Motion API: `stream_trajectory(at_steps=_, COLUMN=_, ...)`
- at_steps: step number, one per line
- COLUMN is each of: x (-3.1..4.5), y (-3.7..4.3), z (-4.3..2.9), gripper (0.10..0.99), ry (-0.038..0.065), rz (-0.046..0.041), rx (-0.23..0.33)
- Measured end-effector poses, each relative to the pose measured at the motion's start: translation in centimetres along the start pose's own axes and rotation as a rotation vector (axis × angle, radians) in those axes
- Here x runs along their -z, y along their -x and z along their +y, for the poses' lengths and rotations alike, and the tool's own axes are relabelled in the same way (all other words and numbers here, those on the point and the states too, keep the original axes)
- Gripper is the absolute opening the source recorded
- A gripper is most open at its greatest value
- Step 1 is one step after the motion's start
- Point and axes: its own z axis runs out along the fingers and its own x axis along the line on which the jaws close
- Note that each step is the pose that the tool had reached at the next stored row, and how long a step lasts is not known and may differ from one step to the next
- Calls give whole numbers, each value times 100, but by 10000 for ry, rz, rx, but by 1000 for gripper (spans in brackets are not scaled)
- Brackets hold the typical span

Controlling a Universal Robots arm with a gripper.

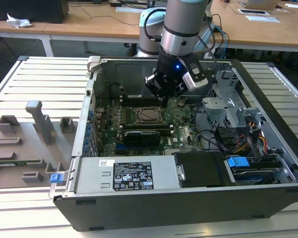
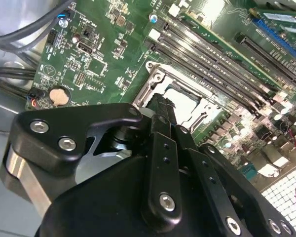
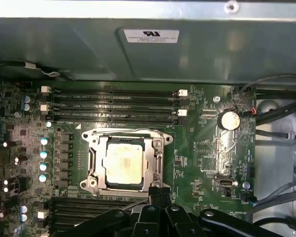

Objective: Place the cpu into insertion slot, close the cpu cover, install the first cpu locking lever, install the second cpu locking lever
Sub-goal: 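Install the second cpu locking lever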

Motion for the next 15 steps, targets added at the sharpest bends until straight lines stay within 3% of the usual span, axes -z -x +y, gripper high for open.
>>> stream_trajectory(at_steps=15, x=-90, y=-14, z=-65, gripper=106, ry=0, rz=0, rx=1)
